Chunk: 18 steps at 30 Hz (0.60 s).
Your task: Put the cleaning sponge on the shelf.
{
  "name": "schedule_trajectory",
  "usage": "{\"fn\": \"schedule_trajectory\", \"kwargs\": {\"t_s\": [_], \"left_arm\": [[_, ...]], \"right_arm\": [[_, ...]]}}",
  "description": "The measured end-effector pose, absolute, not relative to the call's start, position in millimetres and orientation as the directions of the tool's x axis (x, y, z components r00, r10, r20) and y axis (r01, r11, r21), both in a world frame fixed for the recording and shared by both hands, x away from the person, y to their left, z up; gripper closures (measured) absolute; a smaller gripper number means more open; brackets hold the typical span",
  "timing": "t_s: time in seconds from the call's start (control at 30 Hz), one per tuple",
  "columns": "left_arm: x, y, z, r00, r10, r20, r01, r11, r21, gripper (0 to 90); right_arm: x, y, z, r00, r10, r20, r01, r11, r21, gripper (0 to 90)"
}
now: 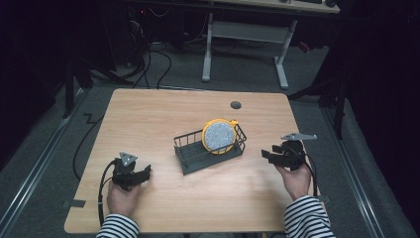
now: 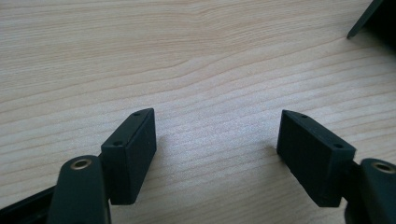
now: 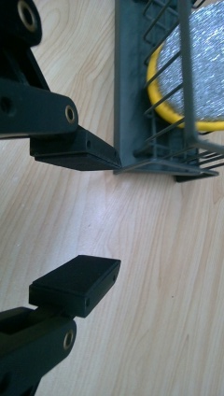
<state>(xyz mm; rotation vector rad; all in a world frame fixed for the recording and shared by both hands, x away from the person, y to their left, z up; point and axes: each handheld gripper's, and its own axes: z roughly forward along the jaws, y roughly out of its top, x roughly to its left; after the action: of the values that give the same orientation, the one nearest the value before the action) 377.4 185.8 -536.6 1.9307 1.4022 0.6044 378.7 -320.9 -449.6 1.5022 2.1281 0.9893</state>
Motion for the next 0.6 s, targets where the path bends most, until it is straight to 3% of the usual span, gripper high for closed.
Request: {"fn": "schedule_trajectory", "kwargs": {"t_s": [0.37,0.6], "left_arm": [[377,186,-537,0.316,0.949,-0.015,0.64,-0.202,0.742,28.8],[377,186,-537,0.312,0.95,-0.017,0.641,-0.197,0.742,28.7]], "right_arm": [[356,-325,-525,-0.253,0.966,0.054,0.696,0.143,0.704,44.4],[351,-321,-530,-0.24,0.971,-0.02,0.659,0.178,0.731,42.7]]}}
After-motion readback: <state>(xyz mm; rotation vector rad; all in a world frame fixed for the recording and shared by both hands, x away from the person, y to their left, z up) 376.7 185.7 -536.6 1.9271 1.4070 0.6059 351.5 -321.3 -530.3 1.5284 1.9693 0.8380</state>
